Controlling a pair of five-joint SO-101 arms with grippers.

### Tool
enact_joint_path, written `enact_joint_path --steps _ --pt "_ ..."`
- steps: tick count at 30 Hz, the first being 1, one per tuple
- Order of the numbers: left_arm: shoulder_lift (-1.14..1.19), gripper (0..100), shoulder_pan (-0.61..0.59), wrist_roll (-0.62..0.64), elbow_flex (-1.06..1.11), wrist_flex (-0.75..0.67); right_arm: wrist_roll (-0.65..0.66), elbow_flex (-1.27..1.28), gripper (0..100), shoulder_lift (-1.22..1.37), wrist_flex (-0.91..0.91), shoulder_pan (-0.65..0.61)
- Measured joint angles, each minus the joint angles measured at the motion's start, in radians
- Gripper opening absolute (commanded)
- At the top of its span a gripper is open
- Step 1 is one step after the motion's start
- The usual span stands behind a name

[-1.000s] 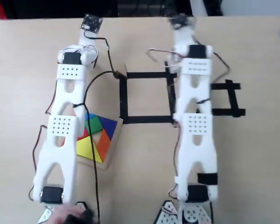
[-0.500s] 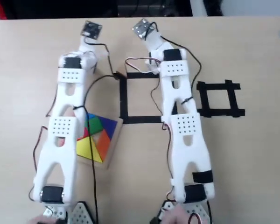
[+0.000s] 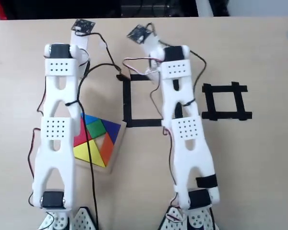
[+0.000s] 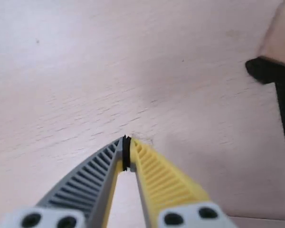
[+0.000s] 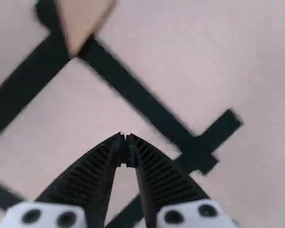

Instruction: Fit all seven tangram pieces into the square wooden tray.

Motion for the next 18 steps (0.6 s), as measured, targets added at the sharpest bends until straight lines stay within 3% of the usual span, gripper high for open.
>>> enact_joint_path --steps 6,10,18 --pt "-0.017 3 -0.083 0.000 0.000 0.018 -0.198 -0.006 1.3 -0.043 0.049 -0.087" --pt "-0.017 3 -0.138 0.000 0.000 0.020 -0.235 -0.006 1.2 -0.052 0.043 -0.178" --pt "-0.017 3 -0.146 0.000 0.000 0.020 -0.292 -0.012 1.2 0.061 -0.282 -0.215"
